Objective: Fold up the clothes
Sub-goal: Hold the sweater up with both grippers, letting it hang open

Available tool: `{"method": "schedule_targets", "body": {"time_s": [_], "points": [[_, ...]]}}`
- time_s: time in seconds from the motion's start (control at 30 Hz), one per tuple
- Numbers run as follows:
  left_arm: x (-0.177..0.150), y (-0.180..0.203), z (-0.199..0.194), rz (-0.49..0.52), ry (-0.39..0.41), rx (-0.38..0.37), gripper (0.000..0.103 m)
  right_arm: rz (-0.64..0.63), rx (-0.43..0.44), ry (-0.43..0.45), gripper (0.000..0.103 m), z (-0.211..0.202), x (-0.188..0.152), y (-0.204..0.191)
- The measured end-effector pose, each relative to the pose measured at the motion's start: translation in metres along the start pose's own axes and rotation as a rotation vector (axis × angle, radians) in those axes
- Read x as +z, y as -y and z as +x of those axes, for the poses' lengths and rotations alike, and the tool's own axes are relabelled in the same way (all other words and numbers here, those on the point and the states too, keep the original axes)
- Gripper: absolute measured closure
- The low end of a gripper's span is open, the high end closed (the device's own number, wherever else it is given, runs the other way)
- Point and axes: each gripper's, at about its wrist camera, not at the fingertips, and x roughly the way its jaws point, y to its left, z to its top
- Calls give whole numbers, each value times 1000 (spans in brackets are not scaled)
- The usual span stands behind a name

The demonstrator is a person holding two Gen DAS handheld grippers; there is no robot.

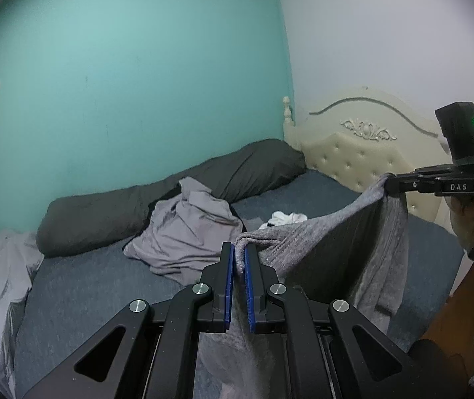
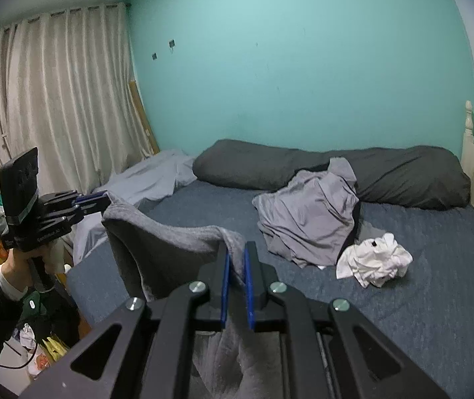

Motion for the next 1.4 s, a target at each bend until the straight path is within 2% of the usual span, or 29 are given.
{"method": "schedule_targets", "body": {"time_s": [0.47, 0.93, 1.4], "points": [[-21, -22, 54, -46, -63, -18, 96, 34, -13, -65, 95, 49, -6, 22], [-74, -62, 173, -145, -202, -76, 96, 117, -9, -194, 95, 150, -32, 79], [-120, -84, 291, -201, -296, -102, 96, 177, -31, -299, 95, 258, -71, 149]]}}
